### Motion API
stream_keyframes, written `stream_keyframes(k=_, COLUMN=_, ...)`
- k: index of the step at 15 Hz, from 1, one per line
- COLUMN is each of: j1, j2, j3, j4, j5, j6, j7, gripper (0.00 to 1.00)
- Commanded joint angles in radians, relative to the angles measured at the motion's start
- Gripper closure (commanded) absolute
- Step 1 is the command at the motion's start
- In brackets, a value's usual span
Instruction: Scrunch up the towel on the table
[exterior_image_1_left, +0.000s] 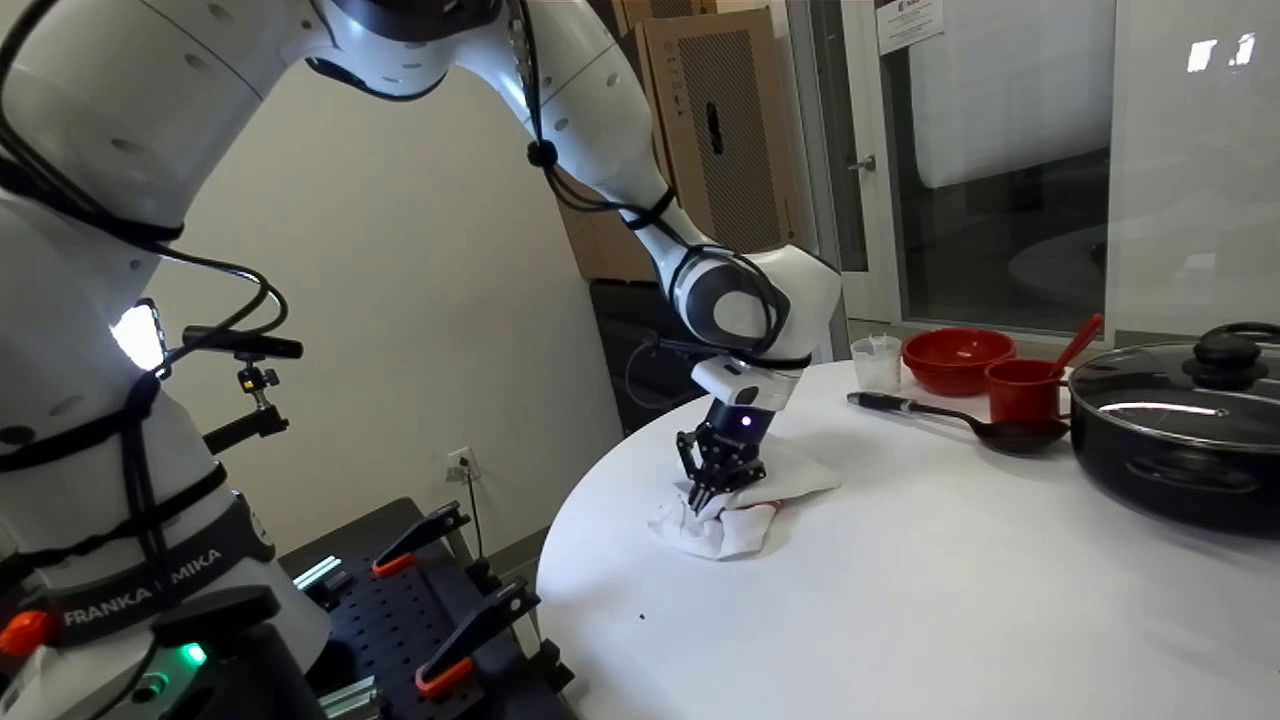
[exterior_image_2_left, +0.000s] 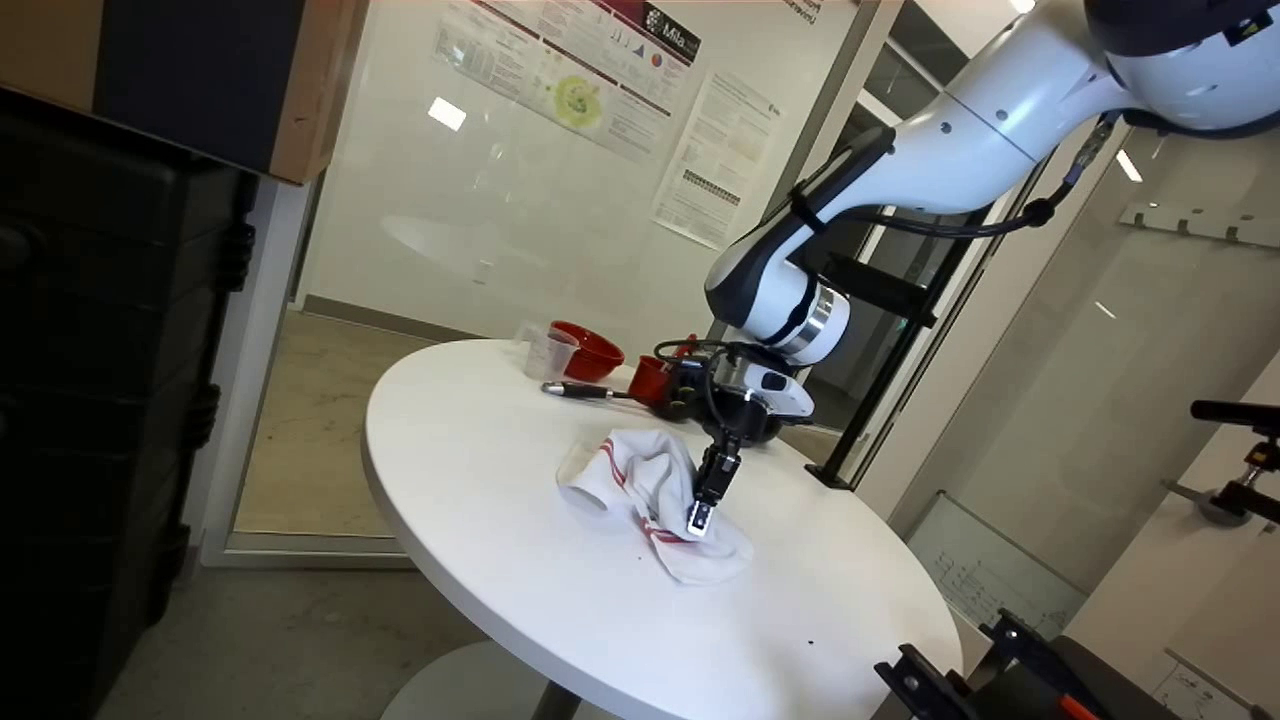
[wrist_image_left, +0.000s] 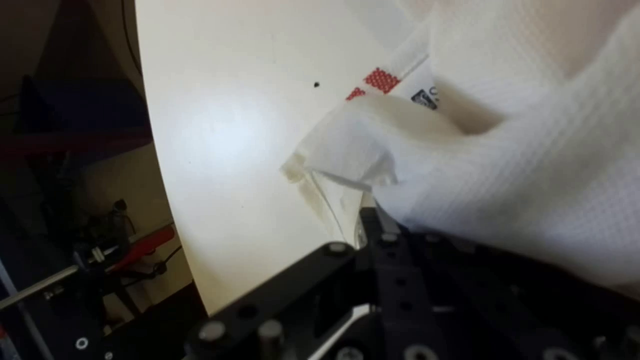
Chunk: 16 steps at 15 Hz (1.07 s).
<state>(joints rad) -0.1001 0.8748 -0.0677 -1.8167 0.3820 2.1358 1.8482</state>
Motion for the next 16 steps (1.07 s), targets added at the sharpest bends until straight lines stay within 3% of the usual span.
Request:
stream_keyframes(k=1, j1=0.021, j2=0.003, j3=-0.015, j4=0.008, j5=0.01, j6=-0.006, j7=0.003, gripper=0.99)
stream_keyframes(k=2, j1=0.027, j2=0.003, j3=-0.015, j4=0.009, j5=0.009, j6=-0.005, j7=0.011, gripper=0.99)
stream_keyframes(k=3, j1=0.043, j2=-0.027, j3=-0.023, j4=-0.03, j5=-0.001, j6=0.033, j7=0.007, gripper=0.74)
stream_keyframes(k=4, j1=0.05, j2=-0.054, j3=-0.025, j4=-0.065, j5=-0.005, j6=0.061, j7=-0.005, gripper=0.73)
stream_keyframes(k=7, j1=0.103, j2=-0.157, j3=-0.048, j4=-0.219, j5=-0.058, j6=0.19, j7=-0.03, gripper=0.53)
stream_keyframes(k=8, j1=0.061, j2=-0.058, j3=-0.028, j4=-0.088, j5=-0.024, j6=0.113, j7=-0.008, gripper=0.69)
stream_keyframes(k=10, j1=0.085, j2=-0.105, j3=-0.035, j4=-0.155, j5=-0.042, j6=0.158, j7=-0.009, gripper=0.53)
stream_keyframes(k=16, j1=0.095, j2=-0.136, j3=-0.041, j4=-0.192, j5=-0.048, j6=0.17, j7=-0.009, gripper=0.52)
